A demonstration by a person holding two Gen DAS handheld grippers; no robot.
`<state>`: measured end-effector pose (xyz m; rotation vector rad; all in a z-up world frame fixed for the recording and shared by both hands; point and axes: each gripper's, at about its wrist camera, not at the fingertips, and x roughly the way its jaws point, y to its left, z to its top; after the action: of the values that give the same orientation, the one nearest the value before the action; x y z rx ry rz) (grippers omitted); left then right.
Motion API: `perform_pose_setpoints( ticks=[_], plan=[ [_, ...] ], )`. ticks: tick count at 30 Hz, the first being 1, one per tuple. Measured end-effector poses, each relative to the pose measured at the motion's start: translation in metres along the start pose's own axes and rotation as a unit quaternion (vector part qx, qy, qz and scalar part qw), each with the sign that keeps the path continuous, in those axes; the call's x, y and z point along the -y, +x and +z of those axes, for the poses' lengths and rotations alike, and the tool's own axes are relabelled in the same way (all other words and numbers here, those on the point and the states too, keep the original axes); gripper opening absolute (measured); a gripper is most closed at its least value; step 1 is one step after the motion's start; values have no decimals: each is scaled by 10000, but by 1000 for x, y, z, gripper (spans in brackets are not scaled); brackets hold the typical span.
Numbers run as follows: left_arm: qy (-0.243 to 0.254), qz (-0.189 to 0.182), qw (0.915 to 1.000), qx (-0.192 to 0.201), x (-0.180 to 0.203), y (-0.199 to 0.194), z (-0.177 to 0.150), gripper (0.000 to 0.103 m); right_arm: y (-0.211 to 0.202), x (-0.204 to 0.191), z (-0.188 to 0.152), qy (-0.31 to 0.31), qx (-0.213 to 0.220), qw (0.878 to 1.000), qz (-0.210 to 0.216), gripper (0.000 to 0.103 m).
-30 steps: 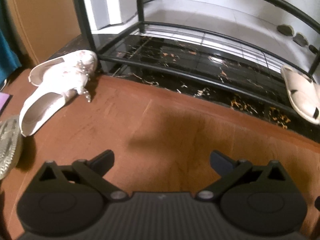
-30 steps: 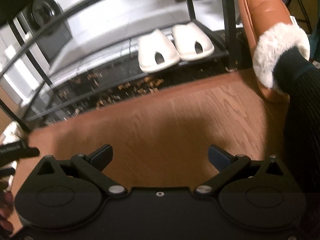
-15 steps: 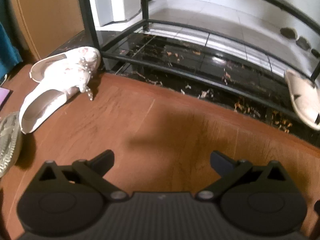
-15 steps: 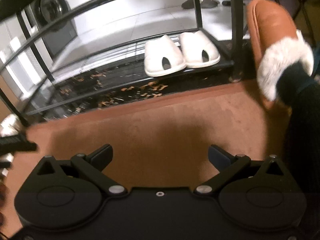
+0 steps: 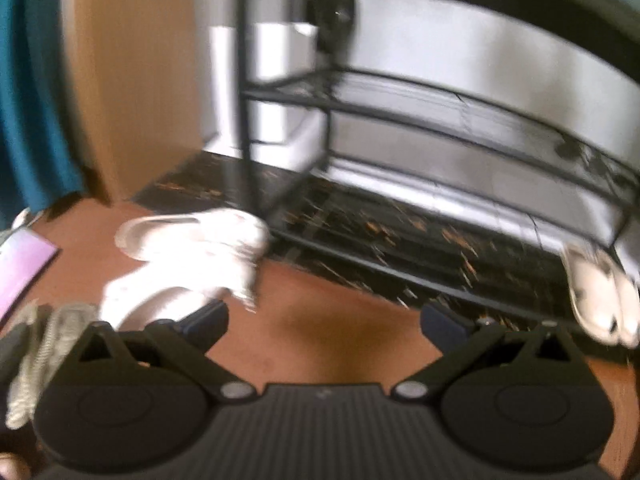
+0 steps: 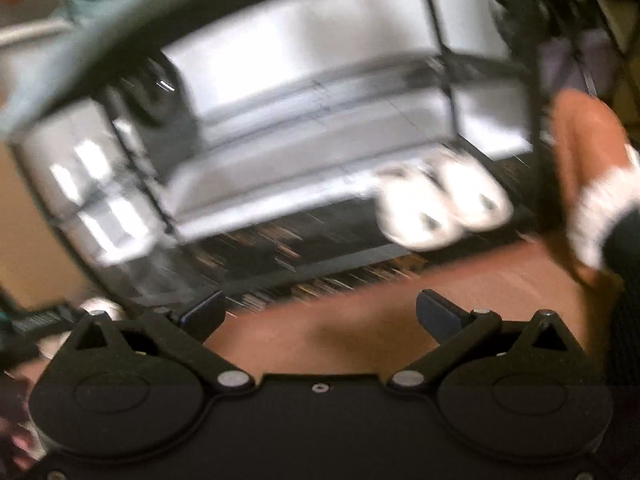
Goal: Organize scattered shoes
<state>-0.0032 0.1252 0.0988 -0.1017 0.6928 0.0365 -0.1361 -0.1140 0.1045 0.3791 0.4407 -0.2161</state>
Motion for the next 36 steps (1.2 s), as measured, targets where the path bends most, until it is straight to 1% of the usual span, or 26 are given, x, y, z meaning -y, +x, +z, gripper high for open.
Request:
perform_pose_setpoints(
  ticks=[1, 2, 3, 4, 6, 7, 9, 10, 12, 14, 15, 17, 18, 19, 21, 23, 24, 28, 29, 31, 33, 34, 36],
  plan=[
    [-197, 113, 9997, 67, -13, -7, 4, 102, -2, -9, 2, -69, 59, 9999, 101, 103],
    [-512, 315, 9980, 183, -34, -20, 7, 102, -5, -22, 3, -160, 100, 9995, 266, 103],
    [-654, 453, 9965, 251, -43, -28, 6, 102, -10, -36, 5, -243, 148, 9984, 493, 103],
    [-809, 640, 9941, 333, -53, -37, 3, 102, -13, -43, 8, -288, 183, 9974, 633, 103],
    [-1251, 1209, 9832, 555, -82, -59, -4, 102, -26, -68, 8, -565, 353, 9929, 987, 103],
    [-1465, 1517, 9755, 631, -96, -69, -9, 102, -29, -75, 8, -648, 398, 9915, 1052, 103],
    [-1874, 2198, 9550, 678, -123, -86, -22, 102, -36, -101, 7, -987, 479, 9851, 1321, 103],
    [-2016, 2585, 9420, 715, -136, -94, -31, 102, -37, -109, 6, -1088, 501, 9828, 1403, 103],
    [-2085, 3438, 9121, 805, -158, -109, -51, 102, -40, -131, -3, -1351, 534, 9761, 1617, 103],
    [-2098, 3915, 8927, 756, -174, -114, -61, 102, -45, -149, -11, -1571, 512, 9697, 1798, 103],
    [-2168, 4223, 8778, 647, -187, -115, -68, 102, -48, -161, -17, -1722, 465, 9650, 1921, 103],
    [-2316, 4508, 8607, 488, -206, -122, -81, 102, -56, -173, -25, -1898, 398, 9569, 2163, 103],
    [-2366, 4611, 8541, 437, -214, -126, -87, 102, -60, -177, -28, -1956, 397, 9543, 2225, 103],
    [-2387, 4686, 8496, 407, -221, -127, -91, 102, -64, -181, -30, -2037, 422, 9519, 2251, 103],
    [-2425, 4933, 8351, 234, -236, -131, -102, 102, -72, -184, -37, -2110, 433, 9499, 2264, 103],
    [-2477, 5090, 8243, 66, -238, -139, -117, 102, -70, -185, -39, -2131, 366, 9502, 2244, 103],
    [-2482, 5142, 8209, -9, -240, -141, -125, 102, -67, -187, -41, -2135, 307, 9511, 2213, 103],
    [-2273, 5125, 8281, -2, -232, -151, -158, 102, -61, -190, -46, -2130, 112, 9534, 2135, 103],
    [-2341, 5126, 8261, -61, -235, -154, -165, 102, -59, -190, -46, -2124, 82, 9531, 2155, 103],
    [-2687, 5080, 8174, -393, -252, -159, -182, 102, -61, -194, -49, -2138, 49, 9516, 2208, 103],
    [-2930, 5025, 8114, -568, -260, -160, -188, 103, -64, -198, -53, -2165, 34, 9499, 2253, 103],
    [-2962, 4992, 8125, -543, -262, -161, -189, 103, -66, -199, -54, -2176, 29, 9492, 2272, 103],
    [-2893, 4940, 8184, -498, -262, -162, -193, 103, -73, -201, -58, -2267, 44, 9457, 2327, 103]
  ],
)
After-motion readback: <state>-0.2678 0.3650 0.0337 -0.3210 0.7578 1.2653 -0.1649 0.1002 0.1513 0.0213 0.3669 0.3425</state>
